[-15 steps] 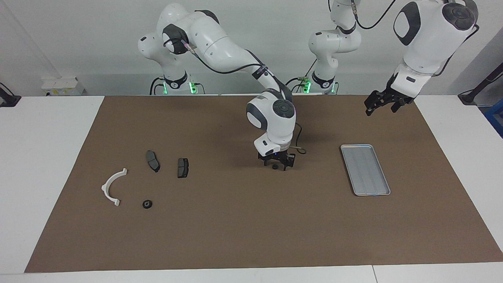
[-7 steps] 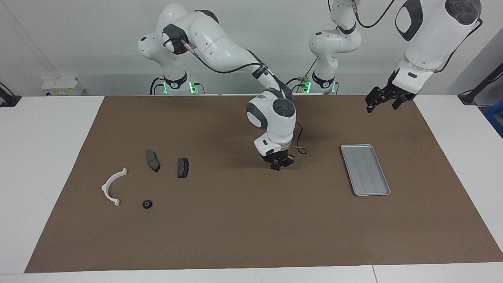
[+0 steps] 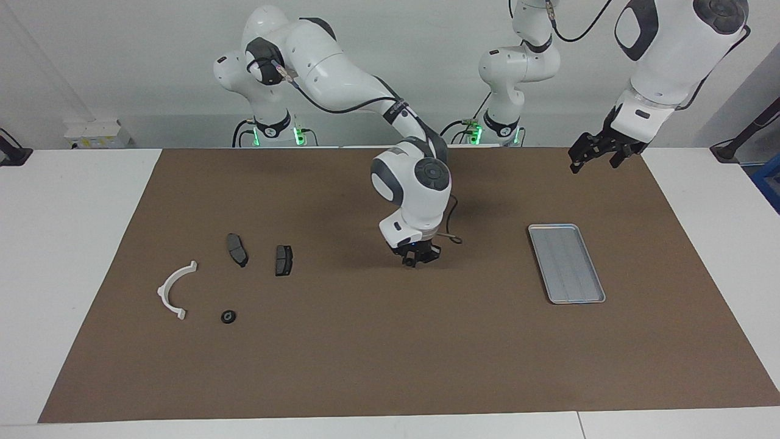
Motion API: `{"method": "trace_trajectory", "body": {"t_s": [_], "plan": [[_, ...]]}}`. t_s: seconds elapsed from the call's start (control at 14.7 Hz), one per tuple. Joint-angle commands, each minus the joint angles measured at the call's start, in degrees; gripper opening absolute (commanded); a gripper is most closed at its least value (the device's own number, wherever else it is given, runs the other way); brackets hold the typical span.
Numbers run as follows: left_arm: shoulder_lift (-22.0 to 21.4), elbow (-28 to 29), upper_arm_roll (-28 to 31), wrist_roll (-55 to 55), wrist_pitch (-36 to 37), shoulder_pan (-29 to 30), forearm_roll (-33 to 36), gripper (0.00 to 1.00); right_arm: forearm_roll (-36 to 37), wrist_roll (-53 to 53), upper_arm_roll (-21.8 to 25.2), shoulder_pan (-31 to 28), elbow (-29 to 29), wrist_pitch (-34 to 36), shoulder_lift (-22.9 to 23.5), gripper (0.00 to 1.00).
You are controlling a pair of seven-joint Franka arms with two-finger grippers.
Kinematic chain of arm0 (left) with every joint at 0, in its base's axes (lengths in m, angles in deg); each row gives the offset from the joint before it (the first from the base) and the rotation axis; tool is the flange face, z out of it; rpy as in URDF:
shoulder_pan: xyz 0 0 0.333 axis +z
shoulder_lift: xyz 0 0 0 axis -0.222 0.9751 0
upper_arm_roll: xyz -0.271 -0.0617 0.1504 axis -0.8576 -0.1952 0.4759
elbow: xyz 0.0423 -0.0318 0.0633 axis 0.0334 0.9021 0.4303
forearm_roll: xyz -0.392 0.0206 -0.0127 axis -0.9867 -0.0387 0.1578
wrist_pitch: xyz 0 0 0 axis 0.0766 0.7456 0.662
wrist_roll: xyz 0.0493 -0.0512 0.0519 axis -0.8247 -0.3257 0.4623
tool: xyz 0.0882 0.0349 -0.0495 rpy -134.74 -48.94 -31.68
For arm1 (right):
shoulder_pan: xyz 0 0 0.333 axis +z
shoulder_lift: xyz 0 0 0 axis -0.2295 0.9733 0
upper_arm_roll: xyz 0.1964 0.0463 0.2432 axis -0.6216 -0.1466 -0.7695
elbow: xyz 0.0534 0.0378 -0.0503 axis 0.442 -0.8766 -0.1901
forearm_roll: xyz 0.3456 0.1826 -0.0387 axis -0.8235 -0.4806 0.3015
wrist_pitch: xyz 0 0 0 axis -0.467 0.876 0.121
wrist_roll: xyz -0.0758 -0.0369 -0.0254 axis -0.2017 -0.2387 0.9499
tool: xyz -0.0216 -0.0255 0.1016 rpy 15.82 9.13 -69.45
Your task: Place bearing gear from tray to pile
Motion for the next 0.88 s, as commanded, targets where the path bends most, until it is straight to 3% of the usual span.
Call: {"method": "trace_trajectory", "body": {"t_s": [0.0,0.2,0.34,0.82], "plan": [[-1.0,0.1,0.0,-0.09,1.04,-0.1,0.07,1.0,0.17,-16.54,-1.34,-8.33,1.18,4.46,-3.52,0.0],[-1.0,0.1,-0.08,-0.09,0.95,-0.54,0.07,1.0,0.62,-32.72,-1.07,-15.36,-0.74,1.33,-3.79,0.0],[-1.0,0.1,-0.08,-0.09,0.95,-0.46,0.07,1.0,0.62,-39.86,-1.07,-19.76,-6.44,-4.29,-5.1,0.0],[-0.91,0.1,0.0,-0.09,0.95,-0.46,0.07,1.0,0.53,-43.76,-1.07,-24.53,-20.88,-23.11,-5.11,0.0]]}}
